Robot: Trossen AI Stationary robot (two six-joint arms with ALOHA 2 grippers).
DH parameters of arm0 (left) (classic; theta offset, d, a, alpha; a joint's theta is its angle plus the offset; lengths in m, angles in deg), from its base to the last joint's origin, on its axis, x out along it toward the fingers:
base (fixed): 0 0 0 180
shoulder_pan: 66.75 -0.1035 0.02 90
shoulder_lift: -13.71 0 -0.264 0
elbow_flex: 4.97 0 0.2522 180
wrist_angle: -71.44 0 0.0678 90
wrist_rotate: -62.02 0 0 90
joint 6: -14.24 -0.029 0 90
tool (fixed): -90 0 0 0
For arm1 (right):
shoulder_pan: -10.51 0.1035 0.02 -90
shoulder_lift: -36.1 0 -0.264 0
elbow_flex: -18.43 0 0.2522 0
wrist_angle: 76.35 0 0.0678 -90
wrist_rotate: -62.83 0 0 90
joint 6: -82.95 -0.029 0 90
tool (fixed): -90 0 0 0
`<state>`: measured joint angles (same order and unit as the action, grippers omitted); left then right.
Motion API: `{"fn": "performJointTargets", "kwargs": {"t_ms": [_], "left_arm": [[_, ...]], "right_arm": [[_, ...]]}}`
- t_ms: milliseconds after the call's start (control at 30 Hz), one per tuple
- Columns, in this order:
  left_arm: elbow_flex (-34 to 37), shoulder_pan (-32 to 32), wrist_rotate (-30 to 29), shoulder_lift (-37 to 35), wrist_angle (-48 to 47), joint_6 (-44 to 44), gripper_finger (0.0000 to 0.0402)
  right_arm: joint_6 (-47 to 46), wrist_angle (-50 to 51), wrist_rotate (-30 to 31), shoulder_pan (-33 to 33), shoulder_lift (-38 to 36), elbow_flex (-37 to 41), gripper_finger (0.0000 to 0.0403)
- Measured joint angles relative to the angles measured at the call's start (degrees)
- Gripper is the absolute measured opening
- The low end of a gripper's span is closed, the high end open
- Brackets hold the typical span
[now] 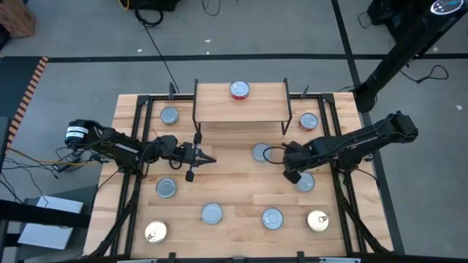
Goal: Stack canned seafood by type on shelf
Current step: Put the blue and pink tuna can on the shelf
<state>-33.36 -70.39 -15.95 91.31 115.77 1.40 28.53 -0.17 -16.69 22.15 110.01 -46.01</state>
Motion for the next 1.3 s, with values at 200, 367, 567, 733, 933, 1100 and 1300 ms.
{"fn": "performJointTargets", "kwargs": {"t_ms": [200,367,567,733,933,1100,1300], "left_arm": [[0.0,0.0,-0.13,0.0,0.02,0.02,0.0007],[0.0,0.0,-0.13,0.0,0.13,0.04,0.0007],[0.0,0.0,-0.11,0.0,0.24,0.09,0.0007],[0.0,0.0,-0.11,0.0,0.24,-0.16,0.0007],[0.0,0.0,-0.1,0.0,0.22,-0.22,0.0007],[0.0,0.0,-0.09,0.0,0.22,-0.26,0.0007],[0.0,0.0,-0.08,0.0,0.24,-0.28,0.0007]], "right_arm": [[-3.08,2.53,1.49,-0.32,-0.02,1.83,0.001],[-4.98,2.51,1.28,-1.41,-0.02,5.25,0.001],[-8.61,-0.42,0.4,-2.03,-0.02,9.42,0.0009],[-8.61,-5.96,-0.07,-1.97,-0.36,11.51,0.0009],[-2.88,-16.75,-0.5,-1.92,-0.13,11.3,0.0009],[4.22,-24.34,-1.24,-1.2,0.02,10.53,0.0014],[9.17,-24.6,3.29,0.33,0.14,8.66,0.0056]]}}
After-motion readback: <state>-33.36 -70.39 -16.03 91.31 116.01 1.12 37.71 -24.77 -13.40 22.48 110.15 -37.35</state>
